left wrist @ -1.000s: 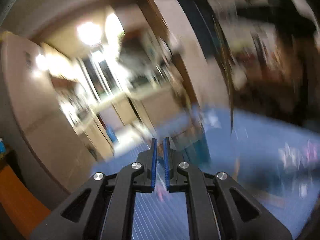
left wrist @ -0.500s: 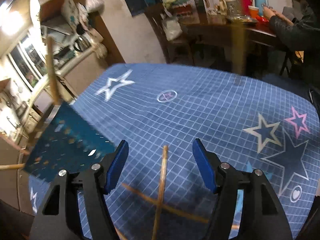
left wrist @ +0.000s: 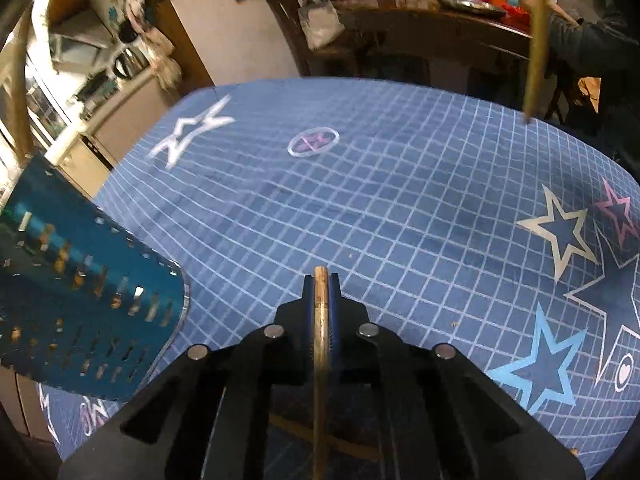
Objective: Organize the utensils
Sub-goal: 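Lower the left tool's chopstick into the holder while the right tool lowers its own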
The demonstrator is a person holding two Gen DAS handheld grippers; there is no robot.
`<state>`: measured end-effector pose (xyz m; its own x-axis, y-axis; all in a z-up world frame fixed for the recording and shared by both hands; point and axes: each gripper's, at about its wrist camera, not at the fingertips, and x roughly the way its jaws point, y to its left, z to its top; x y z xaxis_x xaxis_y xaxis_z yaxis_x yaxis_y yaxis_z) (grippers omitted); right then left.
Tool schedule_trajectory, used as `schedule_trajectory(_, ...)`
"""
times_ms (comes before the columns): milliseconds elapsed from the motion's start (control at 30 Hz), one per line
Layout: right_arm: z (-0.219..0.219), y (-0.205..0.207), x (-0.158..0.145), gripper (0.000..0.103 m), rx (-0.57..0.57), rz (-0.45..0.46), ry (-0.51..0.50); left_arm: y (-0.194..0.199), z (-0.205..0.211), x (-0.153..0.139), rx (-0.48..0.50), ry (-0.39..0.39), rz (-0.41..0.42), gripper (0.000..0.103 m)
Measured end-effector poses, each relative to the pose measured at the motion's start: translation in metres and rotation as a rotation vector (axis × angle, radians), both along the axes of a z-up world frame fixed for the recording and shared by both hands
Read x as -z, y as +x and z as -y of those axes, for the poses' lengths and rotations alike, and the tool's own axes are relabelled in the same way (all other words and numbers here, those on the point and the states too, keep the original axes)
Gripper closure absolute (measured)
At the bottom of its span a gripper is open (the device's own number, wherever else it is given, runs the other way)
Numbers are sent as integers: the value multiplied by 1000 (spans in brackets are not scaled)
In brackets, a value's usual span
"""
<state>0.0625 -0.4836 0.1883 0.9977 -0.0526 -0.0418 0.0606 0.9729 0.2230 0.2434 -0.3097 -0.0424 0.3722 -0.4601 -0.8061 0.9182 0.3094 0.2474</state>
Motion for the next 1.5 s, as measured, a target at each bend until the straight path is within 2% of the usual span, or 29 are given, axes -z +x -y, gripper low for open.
schedule_trajectory(33, -2, 1, -1, 95, -2, 0, -5, 1, -2, -3, -8, -18, 3, 98)
schedule_trajectory(200, -18, 9, -12, 95, -43, 7, -27, -15, -40, -71, -53, -205, 62, 98)
schedule_trajectory(367, -46, 26, -29, 95, -111, 13, -60, -31, -89, -154, -120, -382, 195, 98)
schedule_trajectory(433, -60, 34, -37, 95, -141, 14, -74, -34, -109, -185, -177, -449, 275, 98)
schedule_trajectory(600, -97, 57, -62, 95, -184, 29, -117, -30, -134, -239, -302, -559, 409, 98)
schedule_trajectory(733, -116, 74, -80, 95, -192, 43, -134, -31, -150, -271, -348, -668, 439, 98)
schedule_trajectory(933, -132, 101, -101, 95, -179, 53, -140, -33, -149, -292, -350, -745, 478, 98)
schedule_trajectory(1133, -131, 132, -116, 95, -138, 61, -122, -14, -143, -303, -378, -794, 513, 98)
schedule_trajectory(1300, -124, 160, -117, 95, -104, 58, -83, 13, -143, -304, -418, -864, 489, 99)
schedule_trajectory(1367, -119, 173, -114, 95, -85, 59, -70, 25, -139, -301, -436, -867, 499, 99)
schedule_trajectory(1500, -111, 195, -104, 95, -69, 47, -34, 47, -135, -287, -459, -885, 461, 98)
